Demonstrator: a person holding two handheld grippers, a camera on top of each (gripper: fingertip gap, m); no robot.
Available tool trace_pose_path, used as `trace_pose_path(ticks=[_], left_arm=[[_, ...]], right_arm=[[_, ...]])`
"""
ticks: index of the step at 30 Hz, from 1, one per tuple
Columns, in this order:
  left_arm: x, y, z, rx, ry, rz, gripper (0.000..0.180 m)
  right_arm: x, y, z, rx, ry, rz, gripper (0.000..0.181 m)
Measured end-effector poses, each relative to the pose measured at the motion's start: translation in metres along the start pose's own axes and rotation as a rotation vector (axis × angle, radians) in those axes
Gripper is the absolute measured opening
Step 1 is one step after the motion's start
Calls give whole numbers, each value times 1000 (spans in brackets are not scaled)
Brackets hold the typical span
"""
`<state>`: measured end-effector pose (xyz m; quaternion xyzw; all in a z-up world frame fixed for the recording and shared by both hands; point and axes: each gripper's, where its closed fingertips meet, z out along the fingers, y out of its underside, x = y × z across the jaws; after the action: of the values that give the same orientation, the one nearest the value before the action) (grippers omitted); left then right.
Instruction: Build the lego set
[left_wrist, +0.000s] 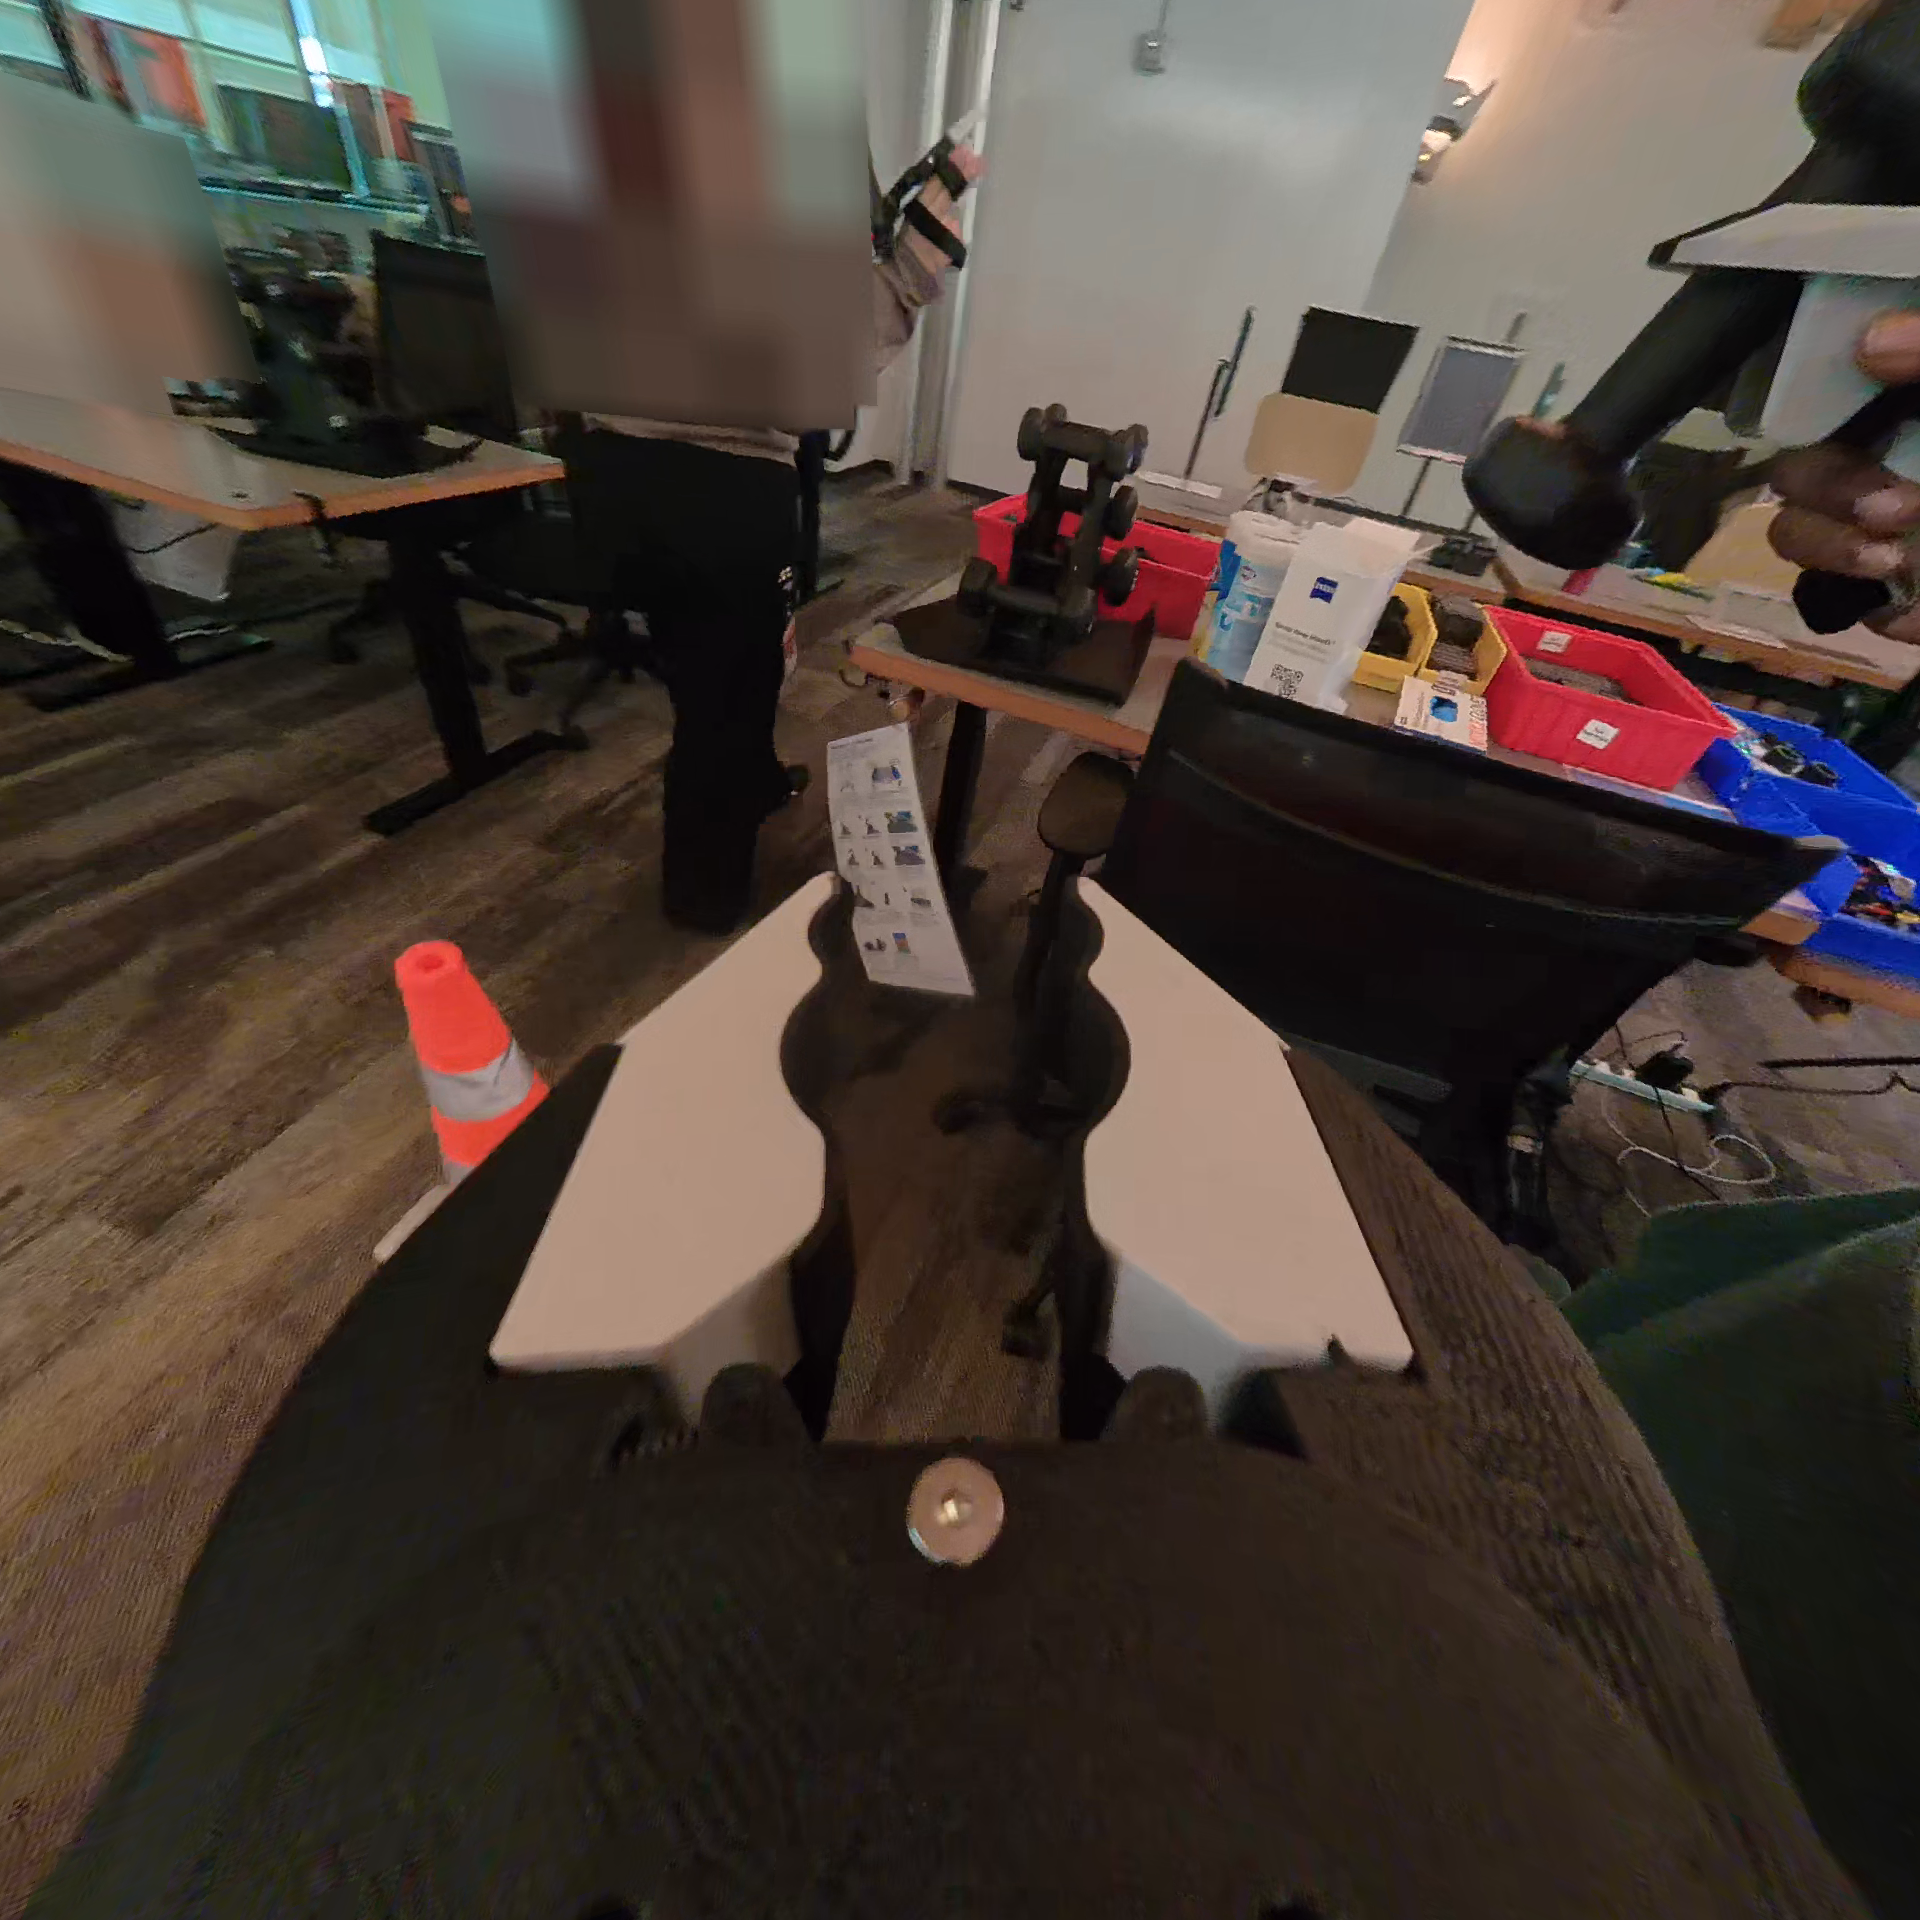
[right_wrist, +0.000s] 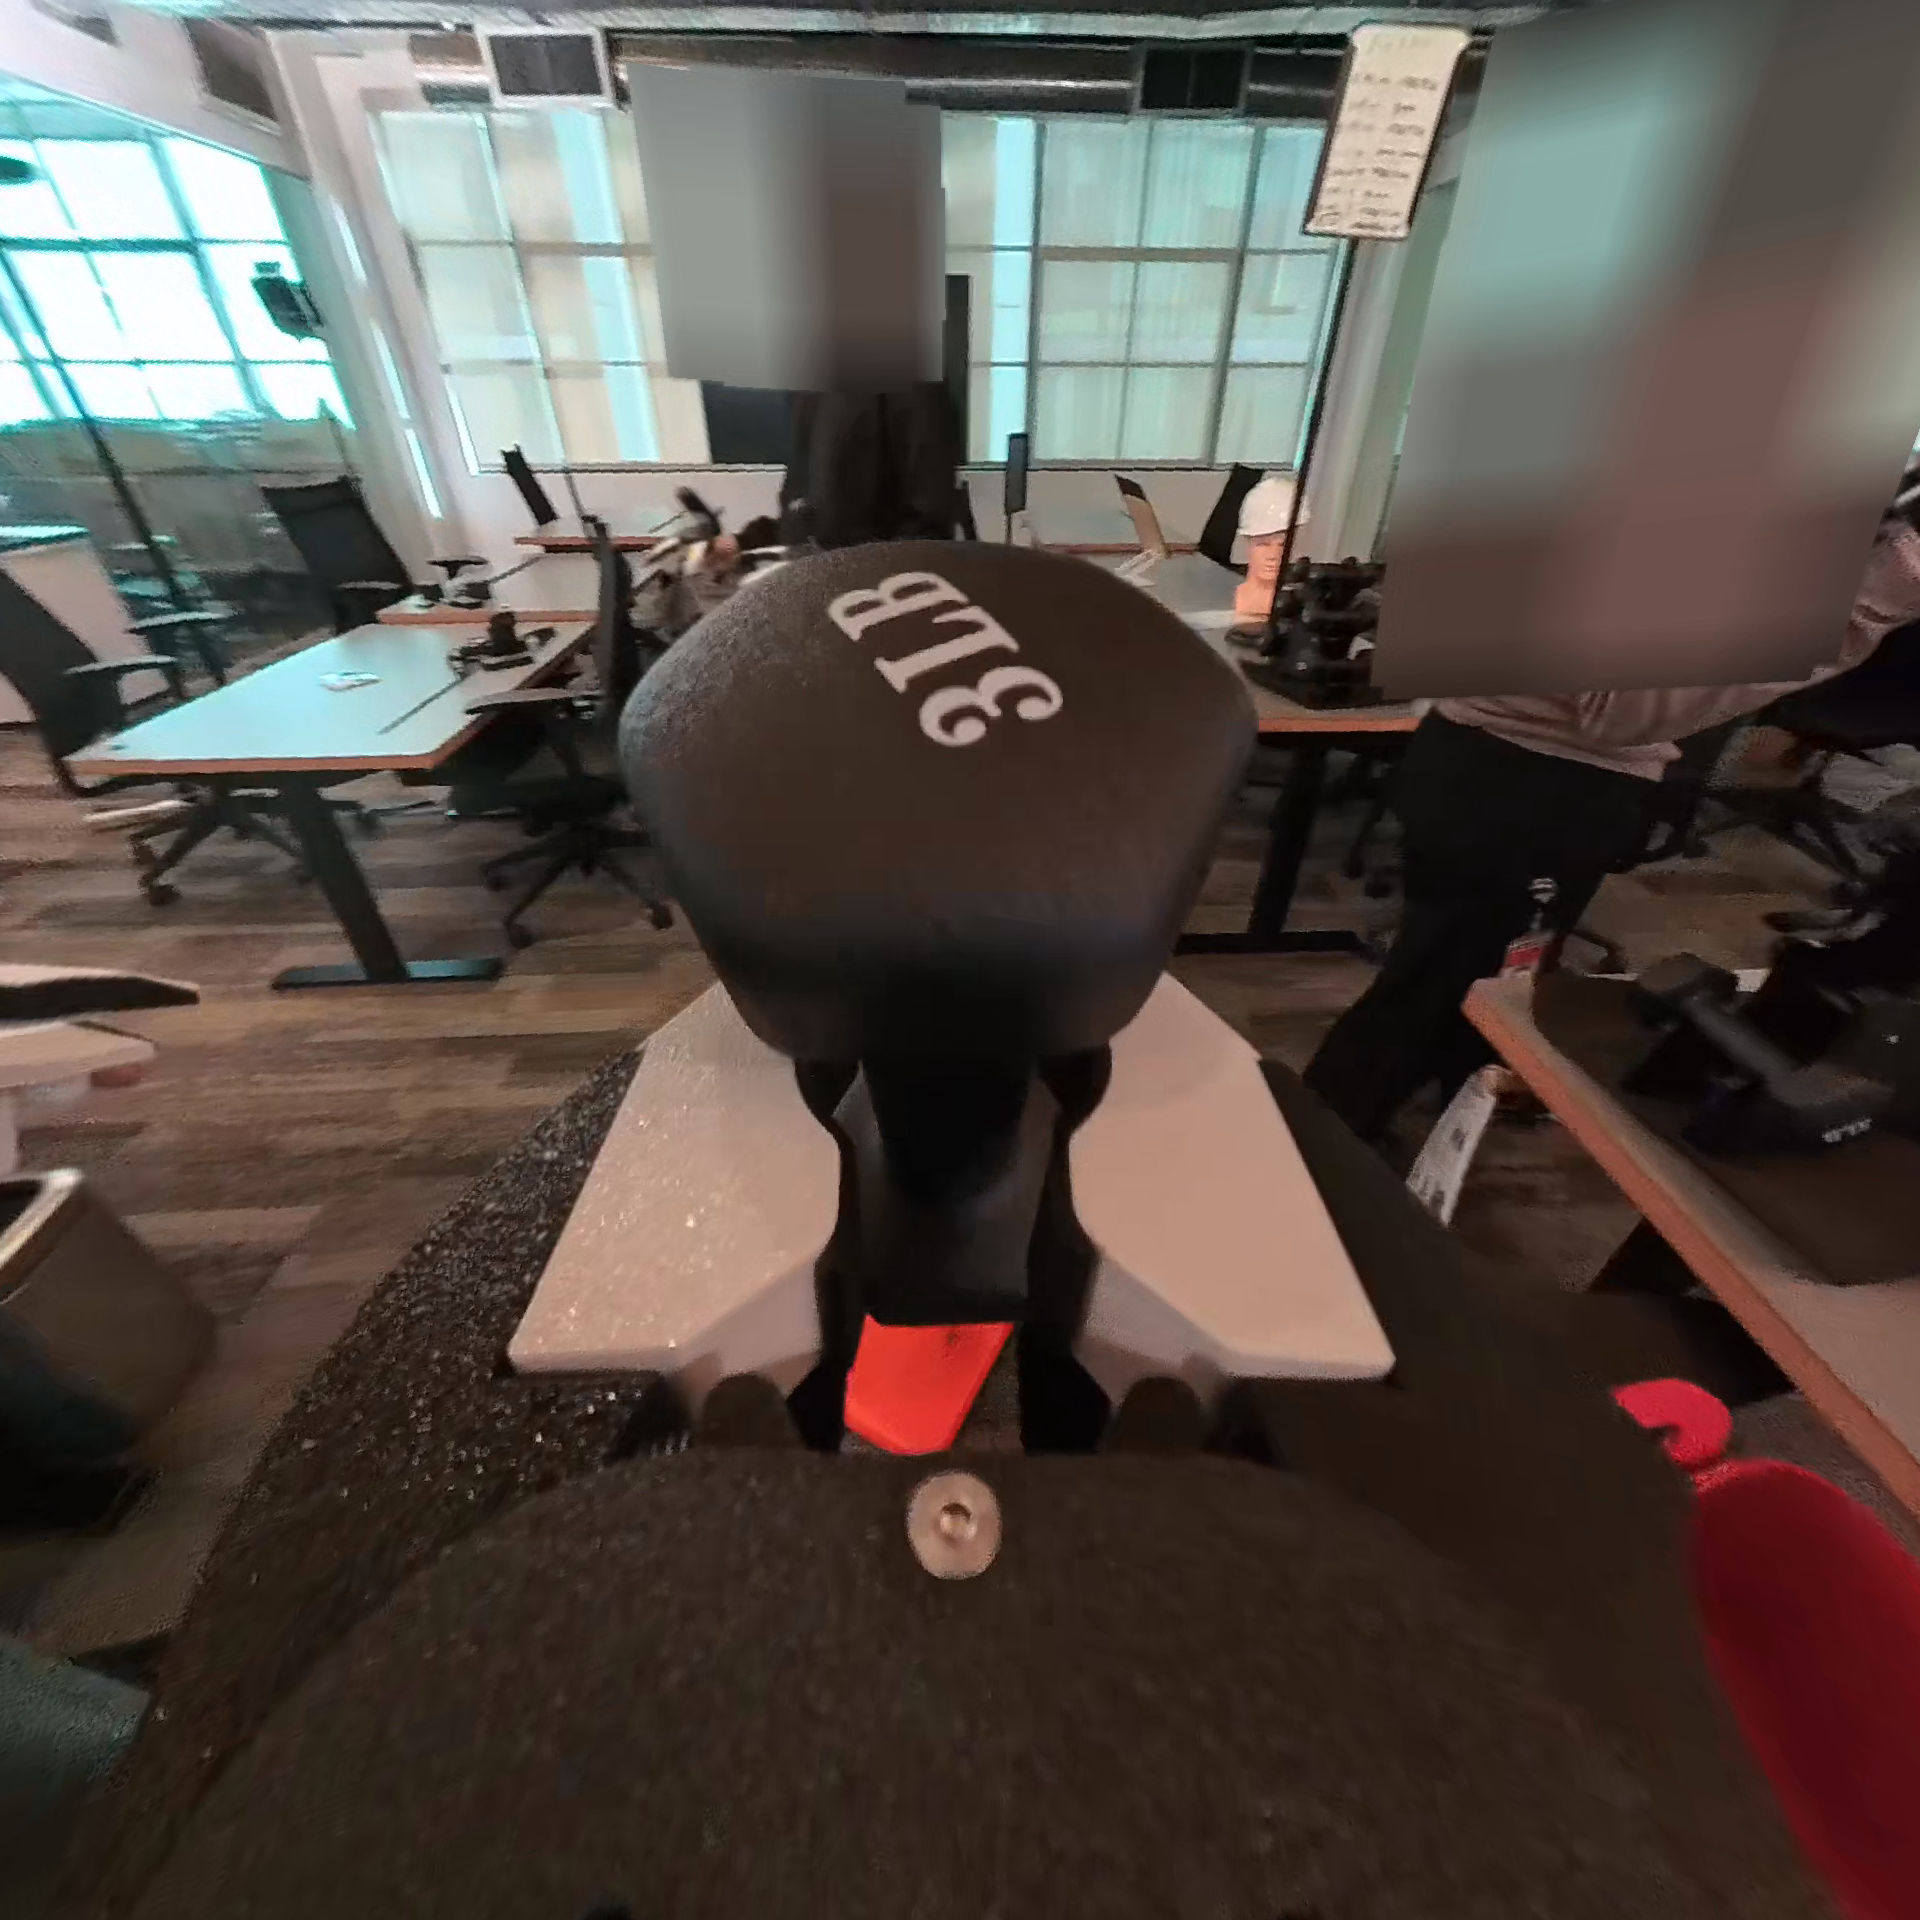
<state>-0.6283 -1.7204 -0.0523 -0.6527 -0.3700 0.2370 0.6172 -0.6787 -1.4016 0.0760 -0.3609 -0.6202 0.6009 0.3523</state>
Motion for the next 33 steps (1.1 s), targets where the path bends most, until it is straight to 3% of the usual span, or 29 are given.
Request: trace_pose_path(ticks=[12, 21, 33], left_arm=[[-157, -110, 231, -23, 330, 170, 39], [-206, -84, 381, -88, 334, 42, 39], [-232, -134, 615, -75, 342, 61, 39]], right_arm=[[130, -6, 138, -124, 359, -7, 28], [290, 27, 196, -296, 586, -114, 28], [506, 111, 276, -538, 687, -172, 29]])
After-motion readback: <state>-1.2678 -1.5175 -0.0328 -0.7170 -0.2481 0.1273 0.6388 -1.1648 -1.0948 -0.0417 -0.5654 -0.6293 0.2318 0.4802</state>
